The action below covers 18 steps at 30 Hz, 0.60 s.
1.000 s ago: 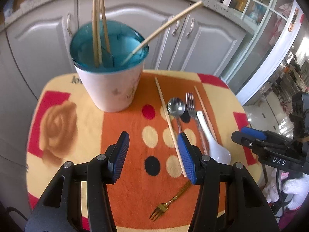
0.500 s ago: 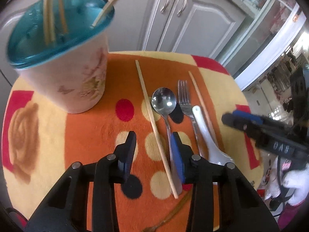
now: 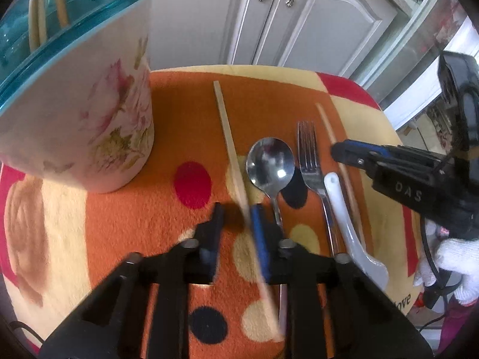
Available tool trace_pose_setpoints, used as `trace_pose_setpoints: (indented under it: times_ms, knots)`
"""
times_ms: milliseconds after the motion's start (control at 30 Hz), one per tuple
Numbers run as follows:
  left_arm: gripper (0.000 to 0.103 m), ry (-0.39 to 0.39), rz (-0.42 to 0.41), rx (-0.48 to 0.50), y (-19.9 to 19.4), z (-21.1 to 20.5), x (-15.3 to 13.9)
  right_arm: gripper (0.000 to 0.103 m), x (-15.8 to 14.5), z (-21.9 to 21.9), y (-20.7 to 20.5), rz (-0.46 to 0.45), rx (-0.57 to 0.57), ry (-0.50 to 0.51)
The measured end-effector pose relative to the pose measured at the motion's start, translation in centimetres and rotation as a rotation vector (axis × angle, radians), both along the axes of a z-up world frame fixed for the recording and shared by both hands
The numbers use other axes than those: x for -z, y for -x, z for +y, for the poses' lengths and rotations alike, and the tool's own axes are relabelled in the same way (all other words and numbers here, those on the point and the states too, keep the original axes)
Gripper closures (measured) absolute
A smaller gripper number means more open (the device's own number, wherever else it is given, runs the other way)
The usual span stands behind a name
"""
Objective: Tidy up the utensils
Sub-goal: 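Grasp a wooden chopstick with the right gripper while the left gripper grasps another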
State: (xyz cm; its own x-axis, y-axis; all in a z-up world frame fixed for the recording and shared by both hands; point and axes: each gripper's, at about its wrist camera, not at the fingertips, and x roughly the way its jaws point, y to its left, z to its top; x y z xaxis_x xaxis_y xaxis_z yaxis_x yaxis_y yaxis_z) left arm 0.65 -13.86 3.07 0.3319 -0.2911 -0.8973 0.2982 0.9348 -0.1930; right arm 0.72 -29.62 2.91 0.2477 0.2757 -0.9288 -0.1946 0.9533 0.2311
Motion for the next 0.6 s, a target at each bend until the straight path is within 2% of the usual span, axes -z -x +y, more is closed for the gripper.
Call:
trace_pose_setpoints:
  times_ms: [100,300,400,533,600]
  knots:
    - [0.097,0.018,-0.003,0.002,0.0,0.5,0.1,0.095,-0.1,-0.2,0.4,-0.016,-0.035,0.035]
    - [0.097,-0.041,-0.021,0.019,1.5,3.1,0.0,0.095,-0.6,-2.4,2.2,-0.023,-0.045,0.107]
    - [0.098,-0.052,-0.011,0.004,1.9,4.3,0.0,0.095,-0.6,-3.7,3.0,-0.010,-0.041,0.105]
    - [0.098,-0.008,0.027,0.020,2.3,5.0,-0.4,0.095,-0.6,-4.0,3.5,0.002,-0.043,0.077]
    - [0.098,0.030,0.021,0.034,2.6,4.8,-1.1,0.095,-0.4,-4.1,3.5,0.014,-0.047,0.067]
